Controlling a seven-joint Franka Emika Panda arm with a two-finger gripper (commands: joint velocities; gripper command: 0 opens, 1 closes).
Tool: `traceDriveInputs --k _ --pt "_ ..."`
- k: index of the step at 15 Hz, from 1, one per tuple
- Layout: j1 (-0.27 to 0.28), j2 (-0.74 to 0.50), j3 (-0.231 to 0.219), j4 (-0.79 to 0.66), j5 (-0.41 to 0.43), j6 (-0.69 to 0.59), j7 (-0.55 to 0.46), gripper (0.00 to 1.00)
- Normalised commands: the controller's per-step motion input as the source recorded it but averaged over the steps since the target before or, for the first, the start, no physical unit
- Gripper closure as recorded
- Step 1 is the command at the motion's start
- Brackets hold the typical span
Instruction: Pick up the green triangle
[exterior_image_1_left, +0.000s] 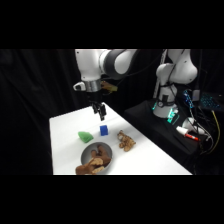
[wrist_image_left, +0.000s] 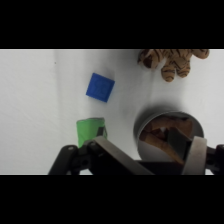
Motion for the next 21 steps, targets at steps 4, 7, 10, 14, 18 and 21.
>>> traceDriveInputs --k 4,7,10,14,18,21 --pt "-0.035 0.1 -0.006 0.13 -0.05 0.12 0.03 0.0" --pt "-0.071 0.25 -0.023 0.34 -0.014 0.17 -0.03 0.0" --pt "-0.064 0.35 -0.027 0.45 -0.022 0.14 -0.01 0.0" --pt "-0.042 0.42 -0.038 0.44 -0.095 0.22 0.02 0.0" --pt "-0.049 0.44 -0.02 0.43 -0.072 0.17 0.04 0.0" --pt "-0.061 0.36 0.012 0.37 -0.033 0.09 0.02 0.0"
